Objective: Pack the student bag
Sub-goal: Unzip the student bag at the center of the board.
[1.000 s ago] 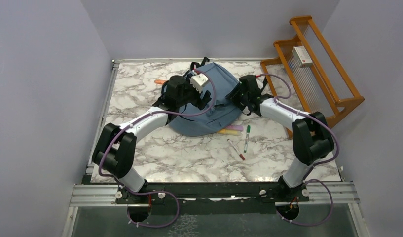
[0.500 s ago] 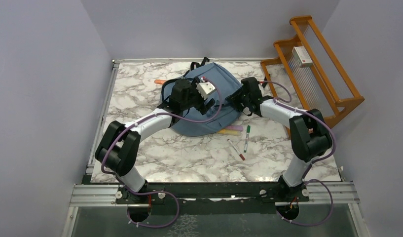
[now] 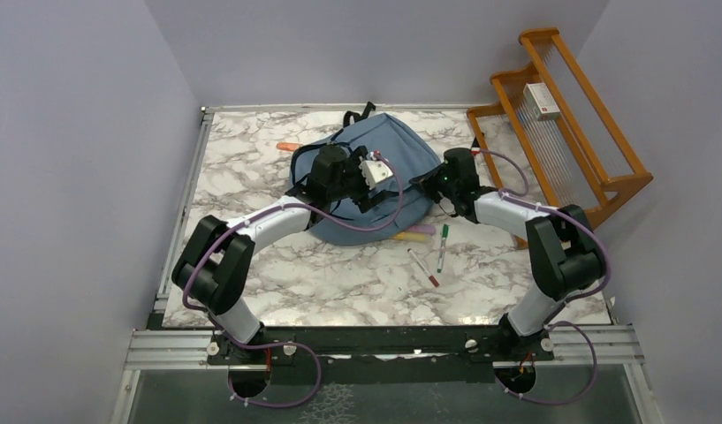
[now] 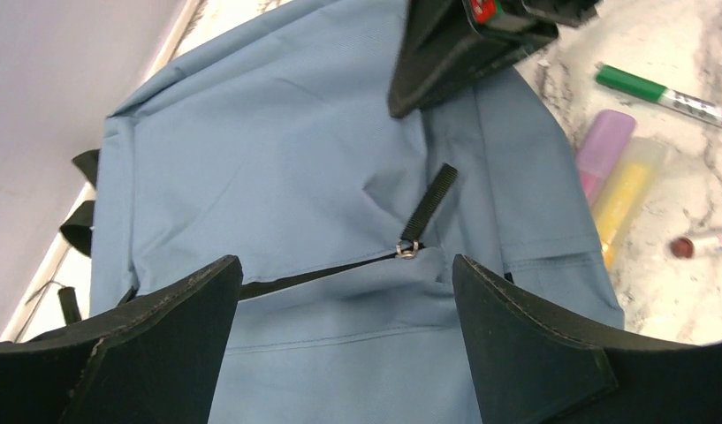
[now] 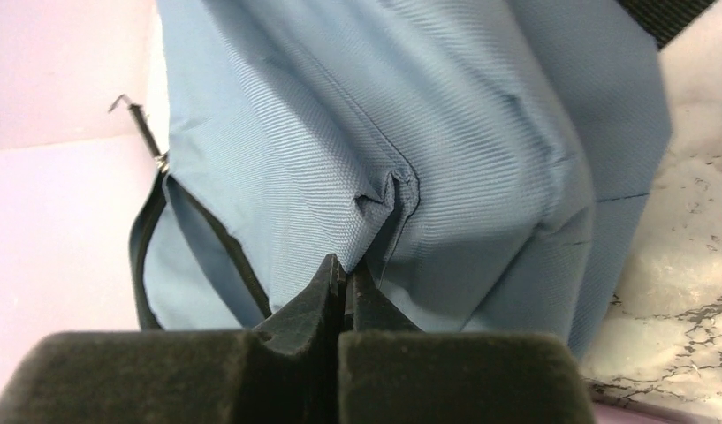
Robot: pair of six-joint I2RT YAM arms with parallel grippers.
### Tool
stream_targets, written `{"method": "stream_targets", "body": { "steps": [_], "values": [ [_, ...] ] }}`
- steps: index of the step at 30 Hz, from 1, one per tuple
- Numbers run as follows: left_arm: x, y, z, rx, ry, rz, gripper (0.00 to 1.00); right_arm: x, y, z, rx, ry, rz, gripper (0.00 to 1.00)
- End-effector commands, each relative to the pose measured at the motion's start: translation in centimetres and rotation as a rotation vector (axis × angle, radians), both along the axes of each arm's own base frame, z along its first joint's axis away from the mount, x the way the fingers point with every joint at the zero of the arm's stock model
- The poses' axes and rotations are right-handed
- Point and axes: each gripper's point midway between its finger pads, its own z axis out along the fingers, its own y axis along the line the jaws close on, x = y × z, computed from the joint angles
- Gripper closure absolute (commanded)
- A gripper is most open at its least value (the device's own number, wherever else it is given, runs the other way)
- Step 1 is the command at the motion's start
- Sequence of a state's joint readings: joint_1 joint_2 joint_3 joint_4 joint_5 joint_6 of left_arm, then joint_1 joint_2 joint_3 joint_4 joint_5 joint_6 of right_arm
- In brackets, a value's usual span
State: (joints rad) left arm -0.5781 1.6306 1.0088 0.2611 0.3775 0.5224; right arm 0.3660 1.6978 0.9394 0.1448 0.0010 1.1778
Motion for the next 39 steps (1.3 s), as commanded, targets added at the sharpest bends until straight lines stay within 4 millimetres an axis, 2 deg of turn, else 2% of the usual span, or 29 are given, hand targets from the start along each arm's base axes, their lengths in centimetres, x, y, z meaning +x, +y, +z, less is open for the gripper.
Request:
{"method": "stream_targets", "body": {
  "steps": [1, 7, 12, 22, 29, 36, 39],
  "values": [
    [-2.9, -1.4, 0.4, -0.002, -0.017, -0.176, 0.11, 0.7, 0.1, 5.0, 0.054, -0.191, 0.051, 1.0],
    [-4.6, -2.9, -0.1, 0.03, -0.051, -0.271, 0.11, 0.4, 1.0, 7.2, 0.1, -0.28, 0.111, 1.0],
    [-3.8, -3.8, -0.7, 0.074, -0.098, -0.247, 0.16, 0.3, 1.2, 7.5, 0.102, -0.292, 0.122, 1.0],
    [-1.3, -4.5, -3.0, 0.18, -0.127, -0.21, 0.42, 0.1, 0.9, 7.6, 0.083, -0.3, 0.131, 0.99],
    [0.6, -4.6, -3.4, 0.225, -0.148, -0.174, 0.6, -0.1, 1.0, 7.8, 0.079, -0.306, 0.143, 1.0],
    [0.1, -4.8, -3.4, 0.217, -0.116, -0.187, 0.91, -0.4, 0.7, 7.7, 0.062, -0.303, 0.14, 0.99],
    [-0.5, -4.9, -3.1, 0.19, -0.088, -0.193, 0.98, -0.6, 0.4, 7.4, 0.046, -0.3, 0.132, 1.0]
  ]
}}
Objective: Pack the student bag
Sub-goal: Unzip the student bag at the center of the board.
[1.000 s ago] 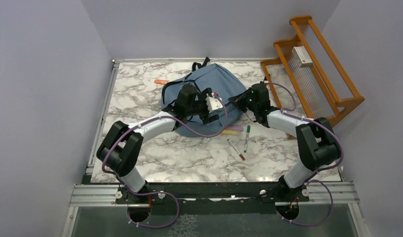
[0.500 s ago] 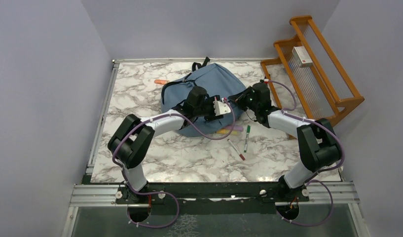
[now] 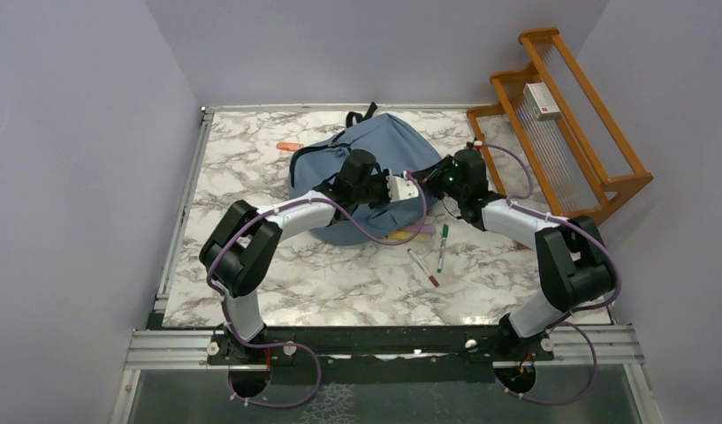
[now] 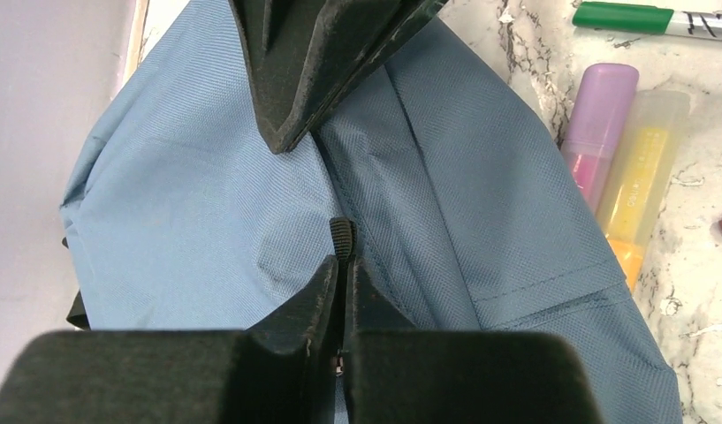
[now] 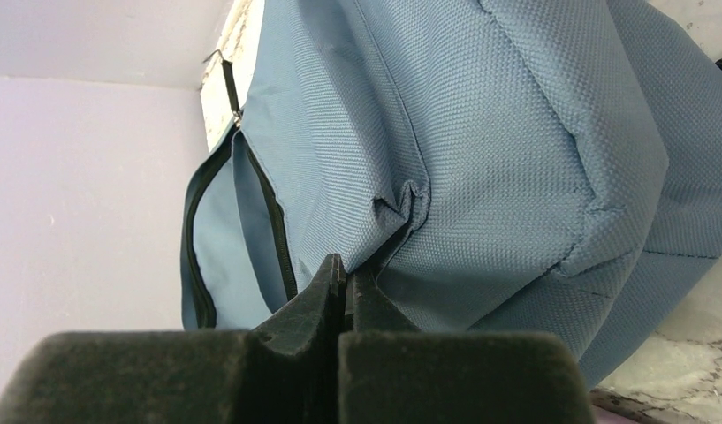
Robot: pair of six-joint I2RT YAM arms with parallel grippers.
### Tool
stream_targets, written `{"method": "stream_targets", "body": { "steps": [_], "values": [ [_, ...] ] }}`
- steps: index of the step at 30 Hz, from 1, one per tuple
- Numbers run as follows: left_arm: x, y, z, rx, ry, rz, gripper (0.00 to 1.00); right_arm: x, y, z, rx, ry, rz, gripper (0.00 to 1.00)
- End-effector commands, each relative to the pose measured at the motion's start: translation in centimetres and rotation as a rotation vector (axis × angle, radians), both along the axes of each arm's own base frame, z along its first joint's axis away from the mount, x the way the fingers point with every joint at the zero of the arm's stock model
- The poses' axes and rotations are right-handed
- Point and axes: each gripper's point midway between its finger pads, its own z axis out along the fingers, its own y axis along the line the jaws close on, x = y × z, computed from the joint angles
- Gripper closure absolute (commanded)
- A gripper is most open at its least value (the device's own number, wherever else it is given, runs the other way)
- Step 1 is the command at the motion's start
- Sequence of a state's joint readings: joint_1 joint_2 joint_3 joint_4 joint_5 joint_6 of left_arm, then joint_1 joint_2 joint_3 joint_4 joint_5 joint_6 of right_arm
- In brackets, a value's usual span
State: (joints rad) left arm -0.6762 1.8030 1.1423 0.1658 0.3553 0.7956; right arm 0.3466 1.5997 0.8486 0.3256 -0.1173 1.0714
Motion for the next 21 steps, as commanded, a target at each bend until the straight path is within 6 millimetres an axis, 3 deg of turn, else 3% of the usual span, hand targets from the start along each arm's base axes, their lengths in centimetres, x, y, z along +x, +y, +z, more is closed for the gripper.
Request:
{"method": "stream_targets", "body": {
  "steps": [1, 6, 11, 21],
  "values": [
    [-0.6, -0.4, 1.1, -0.036, 0.038, -0.008, 1.0, 0.2, -0.5, 3.2, 0.011, -0.104, -0.007, 1.0],
    [-0.5, -0.1, 3.3, -0.158, 0.089, 0.045, 1.0, -0.1, -1.0, 2.3, -0.025, -0.088, -0.018, 0.99],
    [0.7, 1.7, 5.8, -0.362, 0.2, 0.109, 1.0, -0.3, -1.6, 1.1, -0.071, -0.061, -0.028, 0.99],
    [2.7, 4.8, 7.5, -0.56, 0.313, 0.172, 1.0, -0.6, -2.3, -0.2, -0.123, -0.041, -0.038, 1.0]
  ]
}}
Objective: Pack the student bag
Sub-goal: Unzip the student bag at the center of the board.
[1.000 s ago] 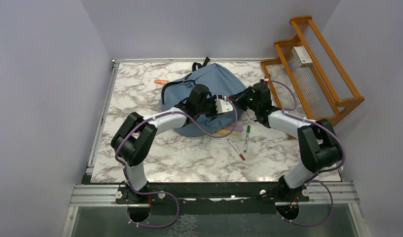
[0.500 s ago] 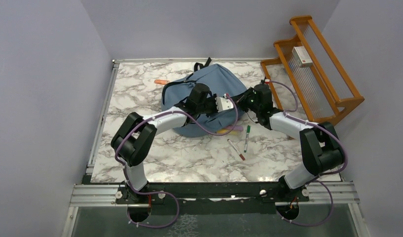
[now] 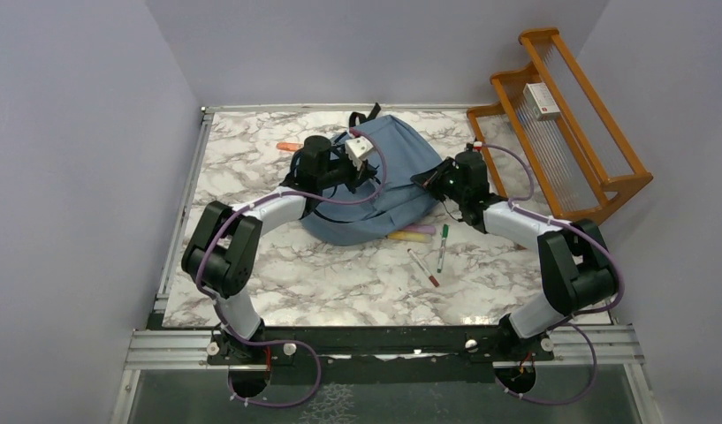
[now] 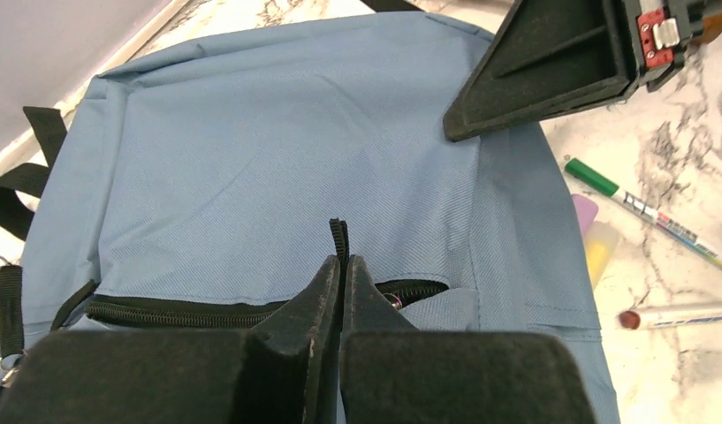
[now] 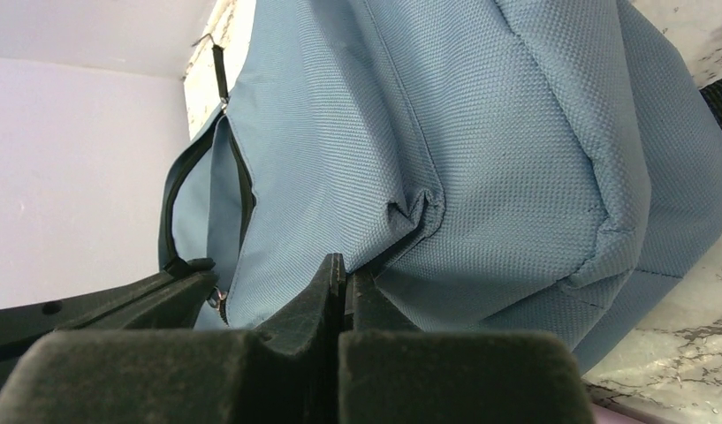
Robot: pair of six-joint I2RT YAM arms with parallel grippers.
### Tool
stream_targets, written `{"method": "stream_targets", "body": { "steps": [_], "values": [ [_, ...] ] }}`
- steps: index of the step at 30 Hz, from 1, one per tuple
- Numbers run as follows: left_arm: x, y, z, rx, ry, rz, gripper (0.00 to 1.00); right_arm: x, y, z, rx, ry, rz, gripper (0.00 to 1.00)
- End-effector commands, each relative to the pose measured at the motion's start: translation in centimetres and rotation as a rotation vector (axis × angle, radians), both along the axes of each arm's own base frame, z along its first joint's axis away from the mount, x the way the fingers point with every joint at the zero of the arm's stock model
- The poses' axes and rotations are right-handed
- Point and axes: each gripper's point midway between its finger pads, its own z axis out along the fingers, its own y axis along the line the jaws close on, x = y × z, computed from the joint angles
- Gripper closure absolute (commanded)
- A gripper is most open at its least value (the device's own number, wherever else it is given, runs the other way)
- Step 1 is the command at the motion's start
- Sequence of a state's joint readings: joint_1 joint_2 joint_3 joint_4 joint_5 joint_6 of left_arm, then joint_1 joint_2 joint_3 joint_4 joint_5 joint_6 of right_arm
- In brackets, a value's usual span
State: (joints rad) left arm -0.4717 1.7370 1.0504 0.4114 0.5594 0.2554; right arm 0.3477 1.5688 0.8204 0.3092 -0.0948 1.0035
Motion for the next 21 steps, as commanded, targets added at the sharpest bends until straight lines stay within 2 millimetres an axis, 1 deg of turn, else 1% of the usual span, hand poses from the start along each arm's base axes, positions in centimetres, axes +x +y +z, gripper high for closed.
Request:
{"method": "stream_targets", "body": {
  "steps": [1, 3, 6, 10, 13, 15, 17, 21],
  "values": [
    [0.3, 0.4, 3.2, -0.135, -0.001, 0.006, 1.0, 0.0, -1.6, 0.1, -0.057, -0.02, -0.048, 1.0],
    [0.9, 0.8, 3.0, -0.135, 0.005, 0.036, 1.0, 0.1, -1.5, 0.1, -0.065, -0.025, -0.038, 1.0],
    [2.1, 1.6, 2.4, -0.127, 0.008, 0.086, 1.0, -0.2, -1.0, 0.2, -0.102, -0.045, 0.027, 0.99],
    [4.3, 2.6, 2.2, -0.117, -0.004, 0.161, 1.0, -1.0, 0.2, 0.5, -0.149, -0.086, 0.164, 1.0],
    [6.5, 3.5, 2.0, -0.103, -0.026, 0.219, 1.0, -1.7, 0.7, 0.5, -0.165, -0.096, 0.232, 0.99],
    [7.8, 4.0, 1.9, -0.103, -0.03, 0.244, 1.0, -2.0, 0.6, 0.4, -0.17, -0.101, 0.238, 1.0],
    [9.1, 4.8, 1.9, -0.106, -0.036, 0.271, 1.0, -2.1, 0.0, 0.1, -0.168, -0.088, 0.218, 1.0],
    [11.5, 6.9, 2.4, -0.109, -0.057, 0.323, 1.0, -2.1, -1.3, -0.4, -0.153, -0.052, 0.193, 0.99]
  ]
}}
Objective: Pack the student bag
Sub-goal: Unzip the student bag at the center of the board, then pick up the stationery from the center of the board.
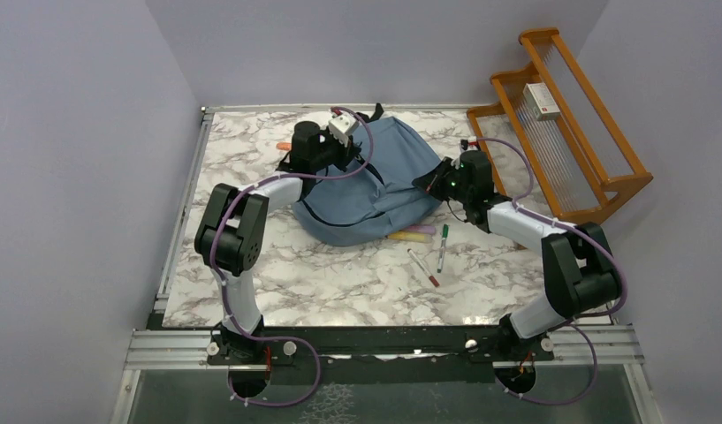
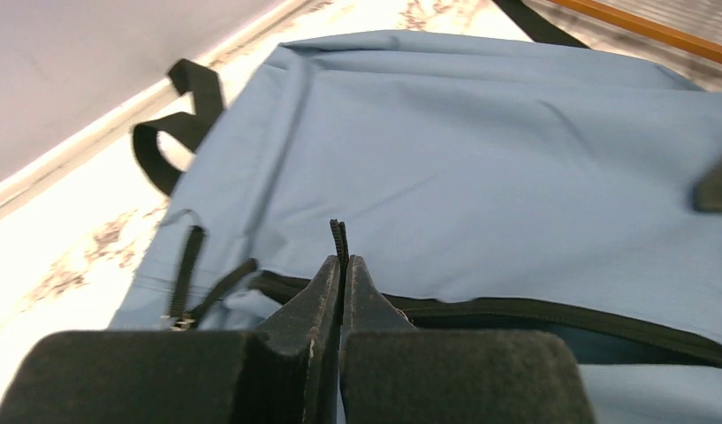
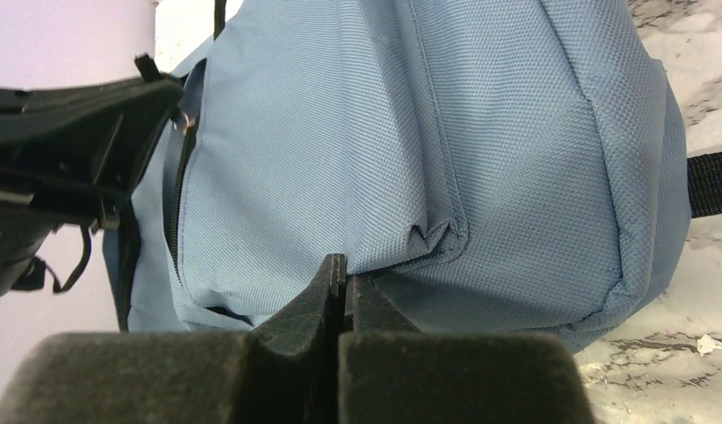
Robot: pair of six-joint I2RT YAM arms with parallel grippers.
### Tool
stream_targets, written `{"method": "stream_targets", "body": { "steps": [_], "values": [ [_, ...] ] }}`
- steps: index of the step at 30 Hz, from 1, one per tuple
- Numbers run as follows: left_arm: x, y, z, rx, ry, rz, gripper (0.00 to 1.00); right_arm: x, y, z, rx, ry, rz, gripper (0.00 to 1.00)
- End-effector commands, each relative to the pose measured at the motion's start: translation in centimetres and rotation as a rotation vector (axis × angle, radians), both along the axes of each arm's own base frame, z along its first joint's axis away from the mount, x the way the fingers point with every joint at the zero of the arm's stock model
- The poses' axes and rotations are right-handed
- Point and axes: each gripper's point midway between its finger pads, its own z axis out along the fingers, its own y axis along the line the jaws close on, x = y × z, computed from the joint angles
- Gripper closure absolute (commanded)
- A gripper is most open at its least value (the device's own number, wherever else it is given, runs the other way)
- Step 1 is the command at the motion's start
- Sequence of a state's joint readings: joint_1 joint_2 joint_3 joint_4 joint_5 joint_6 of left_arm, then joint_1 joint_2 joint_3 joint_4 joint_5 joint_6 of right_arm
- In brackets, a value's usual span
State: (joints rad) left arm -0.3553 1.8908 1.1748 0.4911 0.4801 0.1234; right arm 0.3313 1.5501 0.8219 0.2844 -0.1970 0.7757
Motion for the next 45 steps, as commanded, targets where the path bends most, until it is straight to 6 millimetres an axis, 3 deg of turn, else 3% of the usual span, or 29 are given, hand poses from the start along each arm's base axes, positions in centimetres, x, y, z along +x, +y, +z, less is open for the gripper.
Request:
{"method": "stream_targets", "body": {
  "steps": [1, 7, 14, 16, 20, 22, 27, 31, 36, 40, 45],
  "values": [
    [4.4, 3.3, 3.1, -0.012, -0.112, 0.117, 1.0, -1.1, -1.5, -0.5, -0.014, 0.033, 0.018, 0.99],
    [7.9, 6.0, 2.7, -0.01, -0.124, 0.171, 1.0, -1.2, -1.8, -0.3, -0.01, 0.026, 0.048, 1.0],
    [10.6, 6.9, 0.3, -0.018, -0.093, 0.186, 1.0, -1.5, -1.5, 0.6, -0.036, -0.013, 0.107, 1.0],
    [11.0, 7.0, -0.2, -0.039, -0.07, 0.188, 1.0, -1.6, -1.5, 0.7, -0.04, -0.019, 0.118, 0.99],
    [10.1, 6.2, 0.9, -0.084, -0.053, 0.126, 0.99, -1.7, -1.2, 1.1, -0.041, -0.034, 0.146, 1.0],
    [9.4, 5.8, 2.0, -0.109, -0.047, 0.099, 0.93, -1.8, -1.0, 1.2, -0.039, -0.037, 0.159, 0.99],
    [8.1, 6.7, 5.2, -0.135, -0.073, 0.134, 0.57, -1.7, -0.7, 2.3, -0.052, -0.068, 0.197, 0.86],
    [8.0, 9.9, 6.9, -0.208, -0.037, 0.268, 0.48, -2.0, -0.6, 3.2, -0.065, -0.1, 0.23, 0.76],
    [8.7, 16.4, 7.0, -0.327, 0.059, 0.591, 0.48, -2.6, -0.8, 3.5, -0.091, -0.114, 0.247, 0.71],
    [9.5, 20.5, 4.3, -0.338, 0.259, 0.831, 0.48, -2.9, -1.1, 3.1, -0.099, -0.102, 0.233, 0.69],
    [10.1, 22.3, -0.3, -0.296, 0.482, 0.953, 0.44, -3.1, -1.1, 2.5, -0.097, -0.082, 0.235, 0.68]
  ]
}}
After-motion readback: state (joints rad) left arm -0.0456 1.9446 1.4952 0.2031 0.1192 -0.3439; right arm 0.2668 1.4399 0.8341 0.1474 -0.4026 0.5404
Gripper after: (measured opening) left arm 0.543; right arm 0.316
